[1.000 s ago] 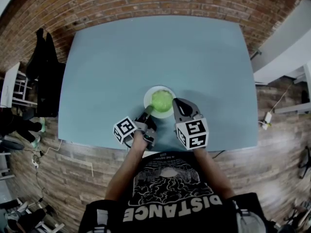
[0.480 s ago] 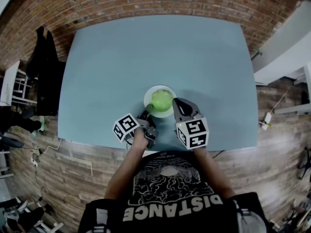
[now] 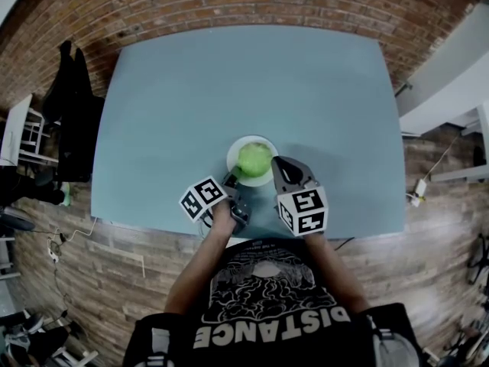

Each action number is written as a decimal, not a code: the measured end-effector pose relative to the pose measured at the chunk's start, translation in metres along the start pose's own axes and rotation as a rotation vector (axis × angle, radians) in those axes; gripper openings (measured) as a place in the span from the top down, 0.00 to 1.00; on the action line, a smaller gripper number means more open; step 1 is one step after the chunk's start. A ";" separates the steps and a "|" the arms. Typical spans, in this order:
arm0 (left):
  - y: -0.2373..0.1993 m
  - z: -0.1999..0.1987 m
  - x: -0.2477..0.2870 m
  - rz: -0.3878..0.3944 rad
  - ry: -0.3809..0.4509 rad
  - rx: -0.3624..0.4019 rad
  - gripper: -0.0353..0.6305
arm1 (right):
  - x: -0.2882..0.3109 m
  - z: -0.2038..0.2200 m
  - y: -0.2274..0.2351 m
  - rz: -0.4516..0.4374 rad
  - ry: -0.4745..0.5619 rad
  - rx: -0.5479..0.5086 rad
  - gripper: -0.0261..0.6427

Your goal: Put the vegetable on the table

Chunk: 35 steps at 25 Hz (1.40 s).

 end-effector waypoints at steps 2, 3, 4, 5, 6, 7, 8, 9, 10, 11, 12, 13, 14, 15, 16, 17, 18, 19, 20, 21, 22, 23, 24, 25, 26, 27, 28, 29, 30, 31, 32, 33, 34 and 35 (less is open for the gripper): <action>-0.001 -0.001 0.000 -0.022 0.000 0.013 0.83 | 0.000 0.000 0.000 0.001 -0.001 -0.002 0.95; -0.001 -0.001 0.000 -0.034 -0.003 0.020 0.83 | 0.000 -0.001 0.000 0.002 0.000 -0.005 0.95; -0.001 -0.002 0.001 -0.047 -0.007 0.032 0.83 | 0.000 -0.001 0.000 0.003 -0.001 -0.007 0.95; -0.001 -0.002 0.001 -0.061 -0.008 0.050 0.83 | 0.000 -0.001 0.000 0.003 -0.003 -0.007 0.95; -0.001 -0.002 0.000 -0.077 -0.007 0.071 0.83 | 0.000 -0.001 -0.001 0.002 -0.003 -0.006 0.95; -0.002 -0.003 0.000 -0.093 -0.004 0.091 0.83 | 0.000 -0.001 -0.001 0.001 -0.002 -0.004 0.95; -0.003 -0.003 -0.001 -0.108 -0.003 0.108 0.83 | 0.000 -0.001 -0.001 0.001 -0.001 -0.004 0.95; -0.004 -0.003 0.000 -0.121 -0.005 0.120 0.83 | 0.001 0.000 -0.002 -0.001 -0.001 -0.003 0.95; -0.005 -0.003 0.000 -0.131 -0.008 0.131 0.83 | 0.001 0.001 -0.002 -0.002 -0.003 -0.003 0.95; -0.005 -0.002 0.000 -0.139 -0.009 0.144 0.83 | 0.001 0.001 -0.003 -0.004 -0.004 -0.003 0.95; -0.005 -0.002 -0.001 -0.147 -0.010 0.161 0.83 | 0.002 0.001 -0.003 -0.005 -0.004 -0.004 0.95; -0.005 -0.001 -0.001 -0.159 -0.013 0.184 0.83 | 0.002 0.001 -0.004 -0.006 -0.005 -0.005 0.95; -0.005 0.000 -0.001 -0.175 -0.018 0.213 0.83 | 0.002 0.001 -0.004 -0.008 -0.007 -0.006 0.95; -0.004 0.000 -0.002 -0.194 -0.026 0.249 0.83 | 0.002 0.001 -0.005 -0.009 -0.009 -0.007 0.95; -0.003 0.001 -0.002 -0.215 -0.034 0.290 0.83 | 0.003 0.001 -0.006 -0.012 -0.010 -0.007 0.95; -0.002 0.001 -0.002 -0.236 -0.040 0.337 0.83 | 0.004 0.001 -0.007 -0.014 -0.010 -0.007 0.95; 0.000 0.001 -0.003 -0.255 -0.043 0.391 0.83 | 0.004 0.000 -0.008 -0.015 -0.009 -0.009 0.95; 0.002 0.000 -0.004 -0.269 -0.039 0.451 0.83 | 0.005 0.000 -0.009 -0.016 -0.009 -0.010 0.95; 0.004 -0.001 -0.005 -0.277 -0.027 0.516 0.83 | 0.005 -0.001 -0.011 -0.017 -0.009 -0.012 0.95; 0.007 -0.003 -0.007 -0.279 -0.006 0.578 0.83 | 0.004 0.000 -0.013 -0.019 -0.009 -0.013 0.95; 0.010 -0.005 -0.008 -0.276 0.017 0.633 0.83 | 0.004 0.000 -0.015 -0.021 -0.010 -0.014 0.95; 0.014 -0.007 -0.010 -0.269 0.038 0.675 0.83 | 0.004 0.001 -0.016 -0.023 -0.011 -0.013 0.95; 0.018 -0.008 -0.011 -0.257 0.053 0.703 0.83 | 0.003 0.002 -0.017 -0.024 -0.012 -0.012 0.95; 0.024 -0.009 -0.012 -0.239 0.064 0.722 0.83 | 0.002 0.003 -0.017 -0.023 -0.012 -0.010 0.95; 0.031 -0.009 -0.015 -0.217 0.073 0.737 0.83 | 0.002 0.003 -0.017 -0.021 -0.012 -0.009 0.95; 0.037 -0.009 -0.017 -0.191 0.083 0.750 0.83 | 0.001 0.003 -0.018 -0.019 -0.011 -0.008 0.95; 0.042 -0.009 -0.019 -0.163 0.092 0.764 0.83 | 0.000 0.003 -0.019 -0.018 -0.009 -0.008 0.95; 0.047 -0.009 -0.021 -0.134 0.100 0.777 0.83 | 0.000 0.002 -0.022 -0.018 -0.007 -0.009 0.95; 0.052 -0.008 -0.023 -0.107 0.107 0.790 0.83 | 0.000 0.000 -0.024 -0.019 -0.004 -0.012 0.95; 0.056 -0.007 -0.025 -0.084 0.112 0.802 0.83 | -0.001 -0.002 -0.026 -0.020 0.000 -0.015 0.95; 0.060 -0.005 -0.026 -0.065 0.115 0.815 0.83 | -0.001 -0.003 -0.028 -0.021 0.003 -0.017 0.95; 0.064 -0.003 -0.028 -0.047 0.115 0.830 0.83 | -0.002 -0.003 -0.029 -0.021 0.003 -0.018 0.95; 0.068 0.000 -0.031 -0.030 0.115 0.848 0.83 | -0.003 -0.003 -0.031 -0.021 0.003 -0.017 0.95; 0.072 0.003 -0.033 -0.012 0.116 0.867 0.83 | -0.004 -0.004 -0.033 -0.022 0.004 -0.017 0.95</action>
Point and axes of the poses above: the fingertips, and each gripper's own axes: x forward along the fingers, y to its right, z out of its underside, the point moved 3 cm from there along -x, backward along the fingers, and after that the axes turned 12 degrees about -x, right-handed, at the moved point
